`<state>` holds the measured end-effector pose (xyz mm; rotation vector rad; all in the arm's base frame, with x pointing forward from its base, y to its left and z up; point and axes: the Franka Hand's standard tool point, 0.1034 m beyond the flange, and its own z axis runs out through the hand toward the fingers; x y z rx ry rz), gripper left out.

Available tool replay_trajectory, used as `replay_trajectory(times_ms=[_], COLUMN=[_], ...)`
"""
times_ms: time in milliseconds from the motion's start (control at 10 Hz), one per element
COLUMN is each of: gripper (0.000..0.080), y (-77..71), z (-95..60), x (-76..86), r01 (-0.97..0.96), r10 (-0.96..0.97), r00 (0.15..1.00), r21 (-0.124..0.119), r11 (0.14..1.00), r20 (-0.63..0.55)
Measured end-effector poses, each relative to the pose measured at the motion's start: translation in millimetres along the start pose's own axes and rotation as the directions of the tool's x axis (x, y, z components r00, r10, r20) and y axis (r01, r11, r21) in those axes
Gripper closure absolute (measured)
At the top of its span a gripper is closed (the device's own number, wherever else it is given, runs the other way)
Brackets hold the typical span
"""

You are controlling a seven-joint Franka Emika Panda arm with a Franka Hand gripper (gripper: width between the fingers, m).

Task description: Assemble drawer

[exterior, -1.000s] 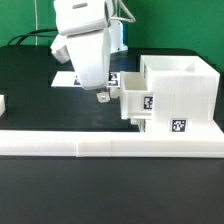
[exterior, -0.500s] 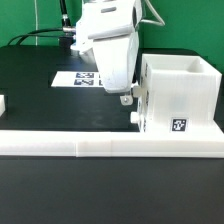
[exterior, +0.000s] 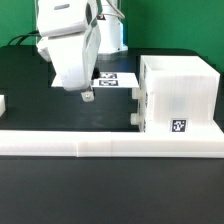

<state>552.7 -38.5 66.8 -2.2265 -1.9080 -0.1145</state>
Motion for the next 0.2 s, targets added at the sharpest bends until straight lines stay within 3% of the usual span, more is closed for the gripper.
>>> replay_trajectory(times_ms=[100,200], gripper=[0.0151,0.0151], y=[-4.3,-7.8], z=[0.3,2.7], x=[2.1,1.0], r01=[-0.013,-0.014], r10=[0.013,0.014], r00=[1.000,1.000], r21=[-0.049,-0.031], r11=[0.999,0.999], r20=[0.008,0.007])
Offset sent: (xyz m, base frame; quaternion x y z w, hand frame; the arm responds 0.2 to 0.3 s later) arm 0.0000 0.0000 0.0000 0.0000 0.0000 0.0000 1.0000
